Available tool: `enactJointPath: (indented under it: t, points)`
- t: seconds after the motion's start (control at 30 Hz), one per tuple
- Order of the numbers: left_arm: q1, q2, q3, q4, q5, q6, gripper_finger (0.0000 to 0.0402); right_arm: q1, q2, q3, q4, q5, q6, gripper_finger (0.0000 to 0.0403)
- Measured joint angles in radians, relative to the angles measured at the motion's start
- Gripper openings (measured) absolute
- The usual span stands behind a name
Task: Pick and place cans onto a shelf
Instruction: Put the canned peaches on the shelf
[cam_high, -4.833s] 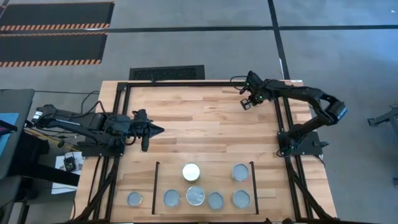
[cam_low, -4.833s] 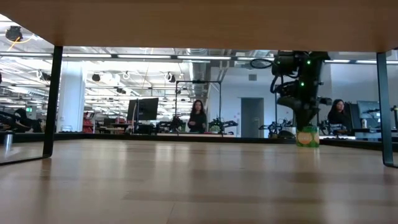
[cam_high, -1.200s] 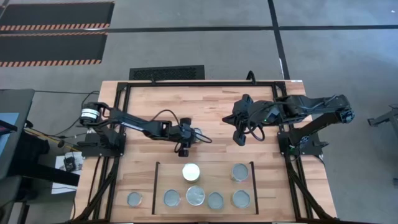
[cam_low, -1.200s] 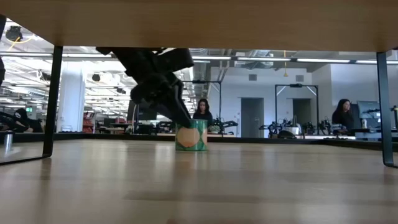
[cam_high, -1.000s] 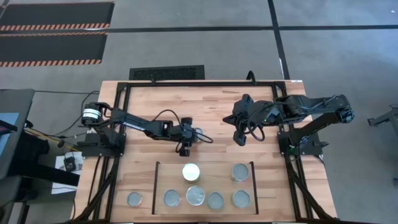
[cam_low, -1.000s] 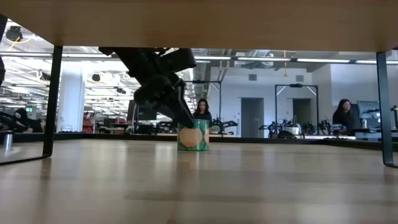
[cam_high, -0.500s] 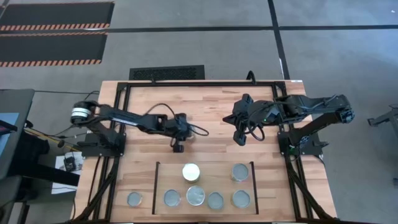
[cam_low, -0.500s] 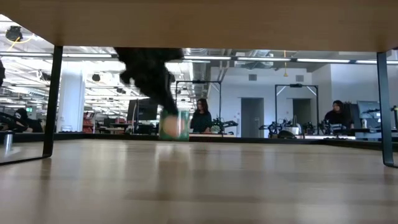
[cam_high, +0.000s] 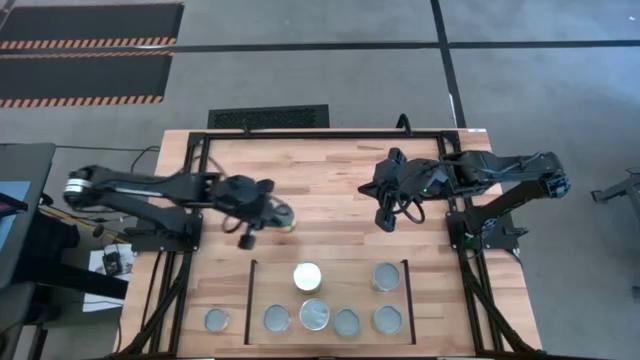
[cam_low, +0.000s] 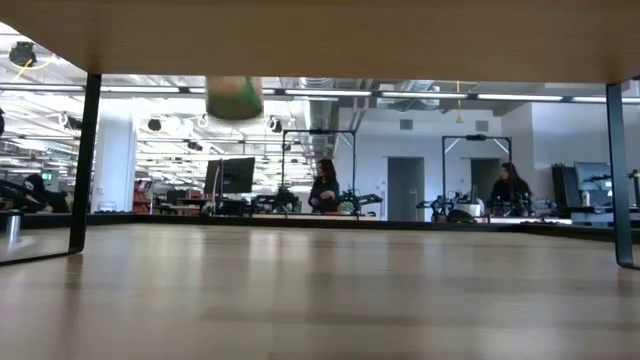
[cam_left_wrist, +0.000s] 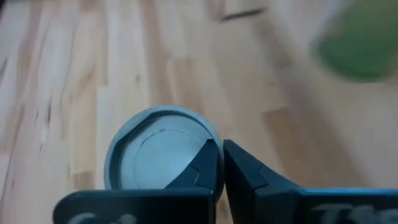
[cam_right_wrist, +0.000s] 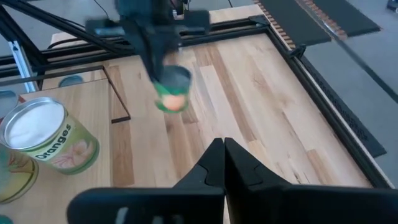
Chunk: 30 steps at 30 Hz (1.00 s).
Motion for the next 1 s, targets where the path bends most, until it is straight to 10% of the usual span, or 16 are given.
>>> enactJointPath:
  t: [0.3, 1.0]
  points:
    - [-0.238, -0.128, 0.071, -0.064, -0.067, -0.038, 0.0000, 0.000, 0.000, 0.000, 0.009, -0.002, -0.043, 0.0012]
    - [-0.519, 0.155, 0.329, -0.273, -0.158, -0.108, 0.0000, 0.003, 0.000, 0.000, -0.003, -0.046, -0.077, 0.0012]
